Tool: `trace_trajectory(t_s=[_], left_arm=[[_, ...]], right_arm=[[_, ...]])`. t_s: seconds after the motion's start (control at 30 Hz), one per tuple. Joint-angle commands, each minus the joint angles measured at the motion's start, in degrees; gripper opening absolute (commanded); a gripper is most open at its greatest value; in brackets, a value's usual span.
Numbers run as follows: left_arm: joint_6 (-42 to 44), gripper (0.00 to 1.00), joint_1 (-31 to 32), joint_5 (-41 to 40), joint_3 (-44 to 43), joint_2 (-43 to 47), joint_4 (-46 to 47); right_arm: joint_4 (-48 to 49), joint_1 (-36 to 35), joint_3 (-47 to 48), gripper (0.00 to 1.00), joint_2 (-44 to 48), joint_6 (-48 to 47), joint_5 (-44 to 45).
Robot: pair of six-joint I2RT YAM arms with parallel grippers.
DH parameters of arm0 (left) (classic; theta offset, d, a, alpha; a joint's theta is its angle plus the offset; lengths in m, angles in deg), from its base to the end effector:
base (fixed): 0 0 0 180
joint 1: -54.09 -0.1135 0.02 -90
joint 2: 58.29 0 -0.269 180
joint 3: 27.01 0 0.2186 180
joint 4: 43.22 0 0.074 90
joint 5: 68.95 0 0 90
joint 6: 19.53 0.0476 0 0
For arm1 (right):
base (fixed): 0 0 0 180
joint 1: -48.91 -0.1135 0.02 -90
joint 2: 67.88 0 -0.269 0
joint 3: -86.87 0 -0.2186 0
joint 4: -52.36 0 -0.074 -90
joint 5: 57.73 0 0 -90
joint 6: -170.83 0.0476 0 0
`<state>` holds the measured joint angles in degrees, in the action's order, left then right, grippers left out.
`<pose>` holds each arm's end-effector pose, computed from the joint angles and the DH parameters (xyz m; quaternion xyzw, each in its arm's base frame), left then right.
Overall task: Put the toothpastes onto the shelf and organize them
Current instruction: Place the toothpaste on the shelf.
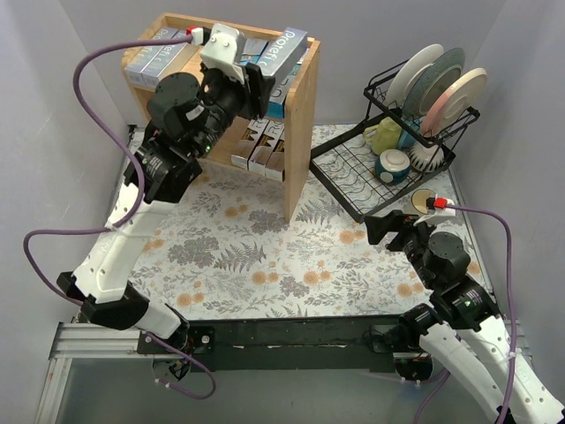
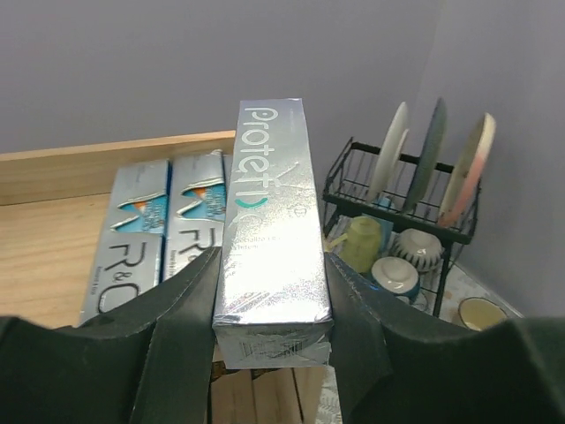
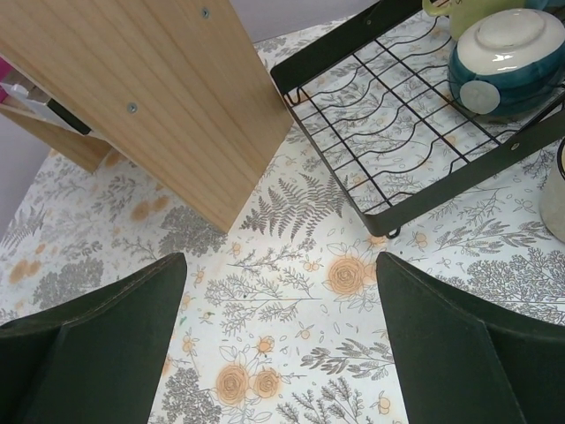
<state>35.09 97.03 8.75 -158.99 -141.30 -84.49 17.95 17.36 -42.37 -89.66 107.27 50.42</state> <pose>0.1901 -0.1630 0.5616 -0.0374 0.6581 -0.4181 0.6250 0.0760 0.0293 0.3079 0.0734 0.7346 0.2200 0.6377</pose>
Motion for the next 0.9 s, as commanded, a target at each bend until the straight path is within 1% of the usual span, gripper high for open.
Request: trace_trajectory(t_s=[0.0, 0.1, 0.13, 0.17, 0.2, 0.27, 0.3, 0.4, 0.47, 0.6, 0.87], left_arm=[[-1.01, 0.0, -8.64, 4.9, -7.59, -1.28, -4.36], [-2.93, 0.0, -15.5, 7.89, -10.15, -2.34, -5.07], [-3.47, 0.0, -17.26, 8.77, -10.34, -2.43, -4.98], [-3.99, 0.0, -20.58, 9.56, -10.34, -2.43, -4.81], [-5.13, 0.0, -22.18, 11.66, -10.16, -2.43, -4.8], [-6.1, 0.0, -26.3, 12.21, -9.29, -2.6, -4.63], [-6.63, 0.0, -27.46, 15.25, -8.85, -2.69, -4.63], [-8.56, 0.0, -32.2, 17.91, -7.09, -3.65, -5.24], [-10.41, 0.0, -34.92, 21.86, -6.3, -4.36, -6.03], [-10.77, 0.01, -35.91, 23.72, -4.54, -4.8, -6.91], [-8.05, 0.06, -36.26, 17.76, 0.29, -2.96, -8.15]], right_arm=[[0.9, 0.09, 2.79, 0.96, -1.51, -2.7, -1.89], [0.64, 0.09, 4.19, 0.96, -3.44, -4.9, -2.94], [0.46, 0.09, 5.15, 0.96, -4.58, -5.51, -3.21], [0.29, 0.09, 5.51, 0.96, -5.2, -6.82, -3.56], [0.11, 0.09, 5.95, 0.96, -5.64, -7.36, -4.0], [-0.24, 0.09, 6.65, 0.95, -6.87, -8.15, -4.44], [-0.33, 0.09, 6.74, 0.95, -7.13, -8.59, -4.7], [-0.33, 0.09, 6.57, 0.95, -7.4, -9.29, -4.97], [-0.42, 0.09, 6.31, 0.95, -7.57, -9.65, -4.88], [-0.86, 0.09, 6.3, 0.95, -8.01, -10.35, -4.88], [-0.68, 0.09, 5.6, 0.95, -8.28, -10.53, -5.23]])
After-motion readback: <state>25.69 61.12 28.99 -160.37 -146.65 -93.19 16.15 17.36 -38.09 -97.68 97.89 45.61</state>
